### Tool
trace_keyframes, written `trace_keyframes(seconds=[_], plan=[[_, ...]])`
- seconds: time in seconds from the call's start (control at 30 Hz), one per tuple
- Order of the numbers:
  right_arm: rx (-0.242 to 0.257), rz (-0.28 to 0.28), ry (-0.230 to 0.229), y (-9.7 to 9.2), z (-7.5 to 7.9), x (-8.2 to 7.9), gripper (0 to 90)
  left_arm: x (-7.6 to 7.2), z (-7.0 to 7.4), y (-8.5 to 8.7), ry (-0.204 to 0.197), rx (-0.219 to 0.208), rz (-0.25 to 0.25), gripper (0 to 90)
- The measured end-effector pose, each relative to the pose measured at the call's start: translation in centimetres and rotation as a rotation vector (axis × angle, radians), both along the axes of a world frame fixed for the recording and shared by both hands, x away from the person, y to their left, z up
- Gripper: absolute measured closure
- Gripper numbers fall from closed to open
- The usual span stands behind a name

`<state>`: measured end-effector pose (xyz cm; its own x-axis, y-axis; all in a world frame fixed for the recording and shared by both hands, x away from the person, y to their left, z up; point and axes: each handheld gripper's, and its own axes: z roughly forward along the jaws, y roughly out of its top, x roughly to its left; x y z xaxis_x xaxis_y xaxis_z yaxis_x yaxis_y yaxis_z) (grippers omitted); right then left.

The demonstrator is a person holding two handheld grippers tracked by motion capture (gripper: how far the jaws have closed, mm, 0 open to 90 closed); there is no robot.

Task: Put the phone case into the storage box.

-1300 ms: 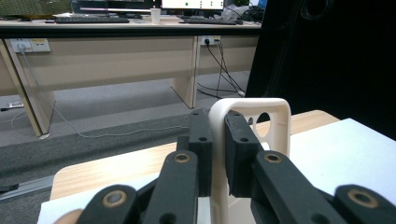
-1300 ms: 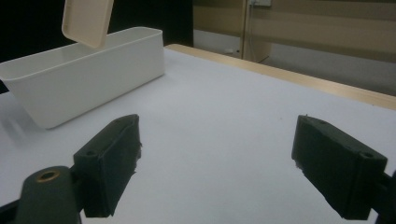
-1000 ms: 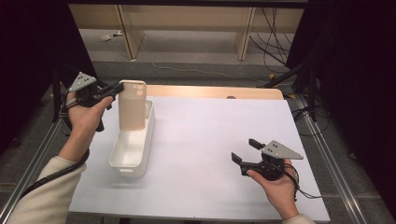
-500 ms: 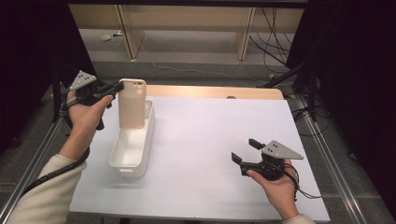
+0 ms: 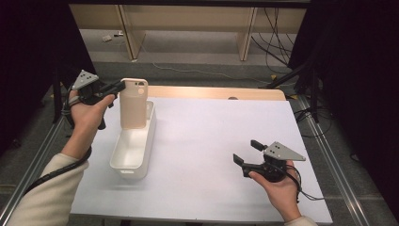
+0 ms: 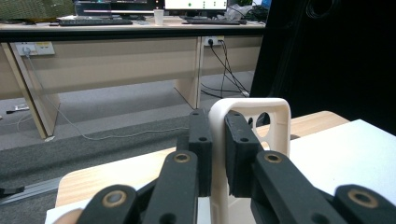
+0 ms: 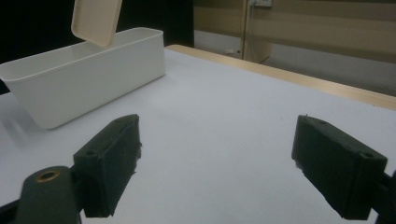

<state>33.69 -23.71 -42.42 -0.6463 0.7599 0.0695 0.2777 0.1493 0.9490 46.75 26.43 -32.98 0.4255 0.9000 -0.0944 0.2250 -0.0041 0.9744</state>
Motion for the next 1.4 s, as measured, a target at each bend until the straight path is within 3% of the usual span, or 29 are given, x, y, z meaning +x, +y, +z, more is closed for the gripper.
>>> trace_keyframes(seconds=[0.47, 0.5, 1.0, 1.4], plan=[[0.000, 0.000, 0.001, 0.0, 0.0, 0.0, 16.8, 0.5, -0.2, -0.1, 0.003, 0.004, 0.004, 82.2], [-0.023, -0.005, 0.009, -0.2, 0.1, -0.1, 16.8, 0.5, -0.3, -0.1, 0.004, 0.006, 0.003, 82.2], [-0.001, 0.004, 0.016, -0.1, 0.1, -0.1, 16.8, 1.0, -0.2, 0.1, -0.003, 0.007, 0.007, 82.2], [-0.017, -0.002, 0.009, -0.2, 0.1, 0.0, 16.8, 1.5, -0.5, 0.2, 0.002, 0.005, 0.011, 82.2]])
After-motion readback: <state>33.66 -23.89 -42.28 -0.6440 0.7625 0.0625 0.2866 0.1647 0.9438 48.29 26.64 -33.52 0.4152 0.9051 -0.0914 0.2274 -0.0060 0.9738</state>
